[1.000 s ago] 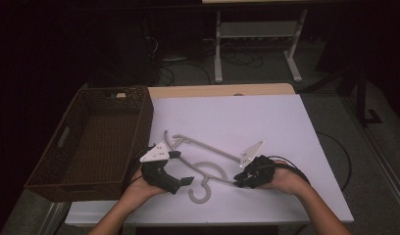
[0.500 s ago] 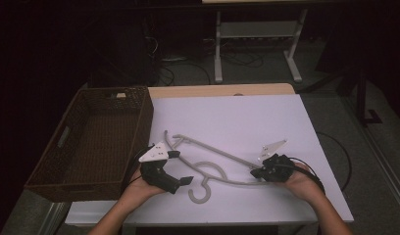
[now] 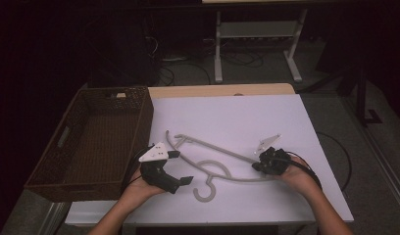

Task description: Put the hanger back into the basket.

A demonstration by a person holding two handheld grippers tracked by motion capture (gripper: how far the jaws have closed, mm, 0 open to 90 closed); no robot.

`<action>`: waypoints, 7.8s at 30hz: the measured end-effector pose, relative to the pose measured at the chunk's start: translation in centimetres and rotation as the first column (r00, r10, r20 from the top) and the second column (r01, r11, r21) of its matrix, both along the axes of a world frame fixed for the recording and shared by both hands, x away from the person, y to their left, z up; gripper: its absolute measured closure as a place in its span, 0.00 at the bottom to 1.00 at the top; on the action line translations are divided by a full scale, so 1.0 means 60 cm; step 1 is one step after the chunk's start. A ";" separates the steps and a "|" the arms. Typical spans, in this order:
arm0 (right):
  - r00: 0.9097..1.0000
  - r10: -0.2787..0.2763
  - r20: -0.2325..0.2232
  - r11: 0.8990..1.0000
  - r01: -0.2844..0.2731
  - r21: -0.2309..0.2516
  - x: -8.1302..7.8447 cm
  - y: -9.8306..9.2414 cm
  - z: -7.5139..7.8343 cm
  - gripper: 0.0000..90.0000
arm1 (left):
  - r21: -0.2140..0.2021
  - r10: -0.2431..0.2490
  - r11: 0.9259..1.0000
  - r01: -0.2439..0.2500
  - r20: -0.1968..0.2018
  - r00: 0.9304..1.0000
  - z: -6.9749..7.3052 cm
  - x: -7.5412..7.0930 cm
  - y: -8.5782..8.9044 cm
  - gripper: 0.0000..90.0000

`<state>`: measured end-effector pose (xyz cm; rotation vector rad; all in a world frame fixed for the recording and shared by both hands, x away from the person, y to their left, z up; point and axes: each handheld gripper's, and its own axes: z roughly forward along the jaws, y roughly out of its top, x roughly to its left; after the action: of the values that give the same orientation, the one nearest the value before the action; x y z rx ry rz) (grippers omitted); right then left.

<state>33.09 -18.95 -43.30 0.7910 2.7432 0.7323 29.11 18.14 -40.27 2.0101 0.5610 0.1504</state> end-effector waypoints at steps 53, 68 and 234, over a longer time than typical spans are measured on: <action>0.986 0.158 -0.059 0.957 -0.138 0.255 0.128 0.231 -0.023 0.99 | -0.001 0.006 1.000 -0.006 -0.007 1.000 -0.003 0.005 0.007 0.00; 0.920 0.378 -0.106 0.908 -0.345 0.239 0.025 0.229 -0.017 0.99 | 0.002 0.001 1.000 -0.001 -0.003 1.000 -0.003 0.002 0.003 0.00; 0.883 -0.419 0.212 0.820 0.268 0.506 -0.082 -0.107 0.076 0.21 | 0.066 0.015 0.997 -0.027 0.174 0.985 0.268 0.047 0.127 0.92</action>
<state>28.20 -25.36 -38.76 1.1177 2.0687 1.3223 31.94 25.74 -24.18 2.0330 0.4720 0.3578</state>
